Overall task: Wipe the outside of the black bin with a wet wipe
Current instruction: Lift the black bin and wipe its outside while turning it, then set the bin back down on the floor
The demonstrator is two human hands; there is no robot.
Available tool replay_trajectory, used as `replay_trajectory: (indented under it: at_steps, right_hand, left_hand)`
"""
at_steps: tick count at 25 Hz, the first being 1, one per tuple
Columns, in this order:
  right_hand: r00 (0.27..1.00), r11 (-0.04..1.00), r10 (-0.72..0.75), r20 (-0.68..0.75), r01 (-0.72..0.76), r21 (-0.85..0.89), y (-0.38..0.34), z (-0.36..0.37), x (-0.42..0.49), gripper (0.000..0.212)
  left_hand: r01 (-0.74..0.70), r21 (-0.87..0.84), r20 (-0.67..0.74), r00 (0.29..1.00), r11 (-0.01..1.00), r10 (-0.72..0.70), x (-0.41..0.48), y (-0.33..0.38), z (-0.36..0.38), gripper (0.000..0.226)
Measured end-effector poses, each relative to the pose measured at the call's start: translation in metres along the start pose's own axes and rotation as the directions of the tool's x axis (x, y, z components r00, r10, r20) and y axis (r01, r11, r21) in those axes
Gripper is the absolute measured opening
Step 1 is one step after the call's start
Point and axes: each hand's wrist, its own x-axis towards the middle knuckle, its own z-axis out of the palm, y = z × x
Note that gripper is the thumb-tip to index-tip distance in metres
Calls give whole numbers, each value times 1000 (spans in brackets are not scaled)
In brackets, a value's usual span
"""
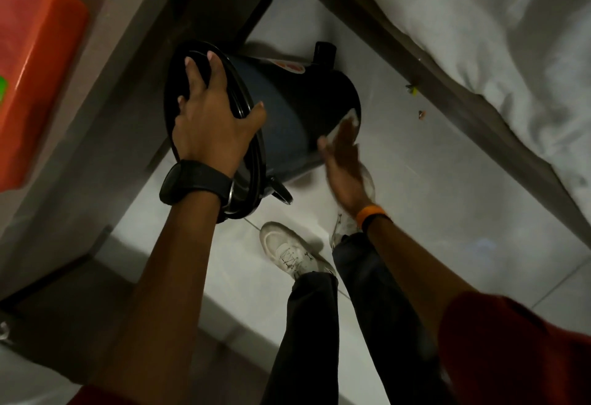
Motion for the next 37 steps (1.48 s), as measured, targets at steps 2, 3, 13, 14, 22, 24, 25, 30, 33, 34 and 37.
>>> replay_trajectory:
  at_steps: [2,3,13,14,22,24,25,30,33,34,37]
  right_hand:
    - [983,984,-168,73,163,69,-12,24,-44,81]
    - [965,971,-237,110,235,32,-14,35,-63,79]
    - [822,564,561,92,-461,685,3,4,-3,38]
    - [809,553,558,185,-529,643,7,7,-1,35]
    - [738,688,595,318,-673,272,28,30,-18,30]
    - [795,753,586,158,-606,256,28,21,-31,23]
    - [826,786,560,59,-553,277,25,14,-36,22]
    - [957,958,282,-65,-285,-40,-3,-19,-28,26]
    - [989,907,144,-38,-147,-396,-17,-13,-13,9]
    - [994,868,113,5,-97,-487,-18,-11,-9,10]
    - [986,765,83,147,31,-643,-17,-4,3,21]
  left_hand:
    - [24,-22,10,1000,999,-24,3,0,-2,88]
    - [29,-28,10,1000,999,-28,2,-1,-3,88]
    - [-238,35,-19,971,971,239,-92,-25,38,94]
    - [-270,75,-26,962,960,273,-96,-29,41,94]
    - [-569,372,48,801,733,597,-107,-70,56,101]
    - [-655,399,104,728,642,678,-116,-78,61,95]
    - [-677,426,121,700,600,703,-123,-83,63,90]
    - [-592,518,17,729,617,684,-138,-124,83,71]
    - [-532,521,-66,755,668,653,-143,-139,101,73]
    - [-523,520,-84,756,675,649,-144,-141,108,77]
    - [-522,483,-105,763,703,638,-144,-152,125,100]
